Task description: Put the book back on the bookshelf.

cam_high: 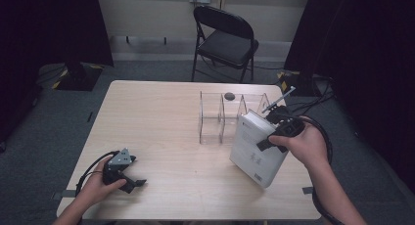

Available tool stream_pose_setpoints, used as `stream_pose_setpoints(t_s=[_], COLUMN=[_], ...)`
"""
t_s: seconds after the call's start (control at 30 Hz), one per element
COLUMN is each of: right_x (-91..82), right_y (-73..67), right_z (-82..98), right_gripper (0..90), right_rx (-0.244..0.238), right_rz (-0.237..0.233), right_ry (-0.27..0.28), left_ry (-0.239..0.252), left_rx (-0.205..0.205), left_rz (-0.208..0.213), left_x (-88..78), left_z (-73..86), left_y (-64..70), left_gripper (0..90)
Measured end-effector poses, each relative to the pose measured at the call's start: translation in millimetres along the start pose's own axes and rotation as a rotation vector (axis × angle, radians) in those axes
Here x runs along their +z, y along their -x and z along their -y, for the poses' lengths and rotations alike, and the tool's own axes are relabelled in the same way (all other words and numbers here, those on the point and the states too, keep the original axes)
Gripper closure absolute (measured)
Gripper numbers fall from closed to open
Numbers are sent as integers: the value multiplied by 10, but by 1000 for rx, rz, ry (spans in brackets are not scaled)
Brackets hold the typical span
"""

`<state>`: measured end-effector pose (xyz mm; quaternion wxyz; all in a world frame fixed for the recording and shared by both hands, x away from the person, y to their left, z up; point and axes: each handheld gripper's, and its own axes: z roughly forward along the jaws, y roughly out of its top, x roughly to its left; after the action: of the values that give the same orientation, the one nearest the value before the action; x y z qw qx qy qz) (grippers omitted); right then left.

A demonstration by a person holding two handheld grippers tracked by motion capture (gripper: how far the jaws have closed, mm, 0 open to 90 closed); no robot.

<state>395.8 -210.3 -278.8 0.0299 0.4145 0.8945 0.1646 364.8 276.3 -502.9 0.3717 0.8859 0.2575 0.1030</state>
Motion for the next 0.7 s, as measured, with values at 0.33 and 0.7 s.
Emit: stream_pose_setpoints(t_s=[0.33, 0.7], right_x=[-74, -106], right_y=[92, 163], right_z=[99, 215], right_gripper=[522, 523], right_rx=[22, 49], right_rz=[6, -1], right_ry=[8, 15], left_ry=[2, 2], left_rx=[3, 2], left_rz=[4, 5], left_x=[9, 9], left_z=[-9, -9], left_y=[-5, -5], left_gripper=[0, 0])
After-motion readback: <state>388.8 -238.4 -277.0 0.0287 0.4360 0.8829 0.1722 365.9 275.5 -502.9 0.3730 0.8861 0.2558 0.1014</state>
